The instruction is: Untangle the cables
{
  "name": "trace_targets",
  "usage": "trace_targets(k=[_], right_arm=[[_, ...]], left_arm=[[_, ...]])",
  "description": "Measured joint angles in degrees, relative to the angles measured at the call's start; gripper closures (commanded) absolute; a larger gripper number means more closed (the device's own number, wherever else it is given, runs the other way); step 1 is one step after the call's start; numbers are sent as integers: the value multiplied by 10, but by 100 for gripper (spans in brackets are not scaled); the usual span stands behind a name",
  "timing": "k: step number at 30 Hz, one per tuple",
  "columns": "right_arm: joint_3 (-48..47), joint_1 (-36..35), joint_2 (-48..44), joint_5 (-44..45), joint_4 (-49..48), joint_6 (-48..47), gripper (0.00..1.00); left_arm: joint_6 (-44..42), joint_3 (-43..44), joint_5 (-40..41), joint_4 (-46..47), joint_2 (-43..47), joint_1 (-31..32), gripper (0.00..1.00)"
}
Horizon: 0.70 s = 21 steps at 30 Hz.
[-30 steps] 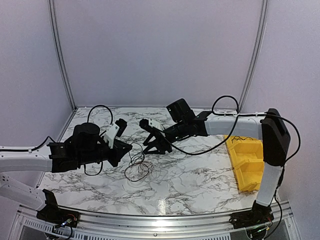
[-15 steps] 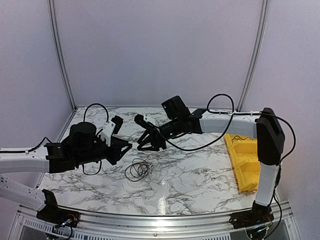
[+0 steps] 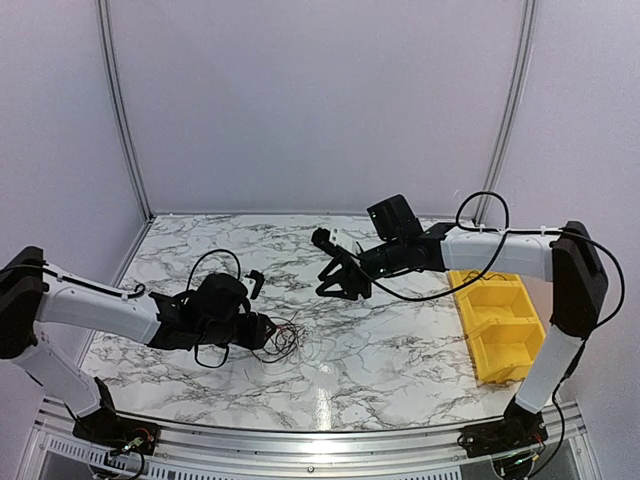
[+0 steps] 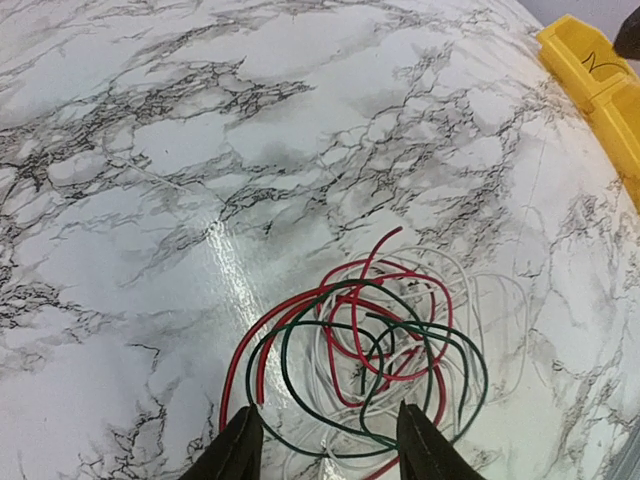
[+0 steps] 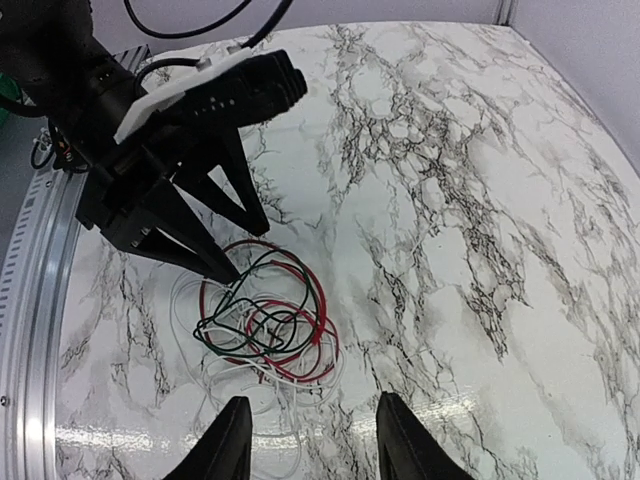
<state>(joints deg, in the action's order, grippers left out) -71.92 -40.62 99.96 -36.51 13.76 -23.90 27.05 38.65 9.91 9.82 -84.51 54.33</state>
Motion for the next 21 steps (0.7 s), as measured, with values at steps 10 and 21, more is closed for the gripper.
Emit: trace_targets(k=[10,21], right_arm=[[0,0,5,0,0,-17,57],[1,-3,5,-12,0,-20,45]], left_arm=[[60,46,2,2,-85,-8,100],[-49,56,-35,28,-10,19,100]])
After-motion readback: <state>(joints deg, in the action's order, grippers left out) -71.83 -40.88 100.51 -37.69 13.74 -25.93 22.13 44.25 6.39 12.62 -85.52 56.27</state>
